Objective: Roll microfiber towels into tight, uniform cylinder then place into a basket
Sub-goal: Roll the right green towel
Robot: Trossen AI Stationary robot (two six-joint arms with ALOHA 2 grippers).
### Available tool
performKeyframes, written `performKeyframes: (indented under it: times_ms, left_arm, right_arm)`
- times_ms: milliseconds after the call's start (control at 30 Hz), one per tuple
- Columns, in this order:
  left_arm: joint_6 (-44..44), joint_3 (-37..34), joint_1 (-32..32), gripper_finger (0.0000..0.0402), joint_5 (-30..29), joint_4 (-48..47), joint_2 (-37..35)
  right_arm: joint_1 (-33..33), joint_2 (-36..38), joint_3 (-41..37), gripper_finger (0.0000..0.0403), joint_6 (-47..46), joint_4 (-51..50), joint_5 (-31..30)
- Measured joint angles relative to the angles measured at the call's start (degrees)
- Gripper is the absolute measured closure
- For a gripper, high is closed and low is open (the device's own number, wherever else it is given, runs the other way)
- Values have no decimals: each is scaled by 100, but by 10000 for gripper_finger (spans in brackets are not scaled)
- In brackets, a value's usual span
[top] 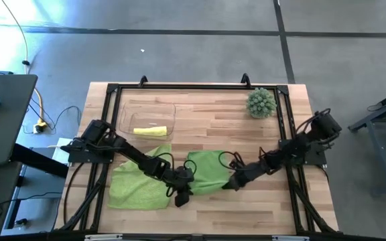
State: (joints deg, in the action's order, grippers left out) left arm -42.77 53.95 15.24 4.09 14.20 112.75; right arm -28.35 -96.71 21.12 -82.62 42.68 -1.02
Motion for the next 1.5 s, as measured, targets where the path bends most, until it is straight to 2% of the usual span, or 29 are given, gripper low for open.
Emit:
performKeyframes:
  times_ms: [200, 433, 600, 833, 967, 1100, 1333, 1500]
  left_arm:
    - [-13, 4, -56, 360, -23, 7, -4]
    - [280, 9, -56, 365, -43, 20, -4]
    - [1433, 9, -60, 350, -294, -59, -212]
    - [3066, 109, -11, 291, -754, -1091, -951]
    - [4193, 152, 211, 260, -823, -826, -1153]
    - [5305, 149, 472, 245, -960, -435, -948]
    - [5648, 149, 497, 243, -1781, -152, -420]
    - [5647, 156, 501, 243, -1839, 15, -186]
  right_arm:
    - [256, 7, 348, 403, -94, -1071, 832]
    - [444, 3, 674, 403, -32, -1993, 1342]
    - [451, 2, 830, 403, -55, -2577, 1354]
    - [449, 2, 837, 403, -93, -2586, 1343]
    - [473, 2, 837, 403, -73, -2573, 1319]
    - [533, 2, 833, 403, 71, -2538, 1301]
    - [580, 0, 824, 403, 209, -2502, 1219]
    - [580, 0, 824, 403, 305, -2497, 1212]
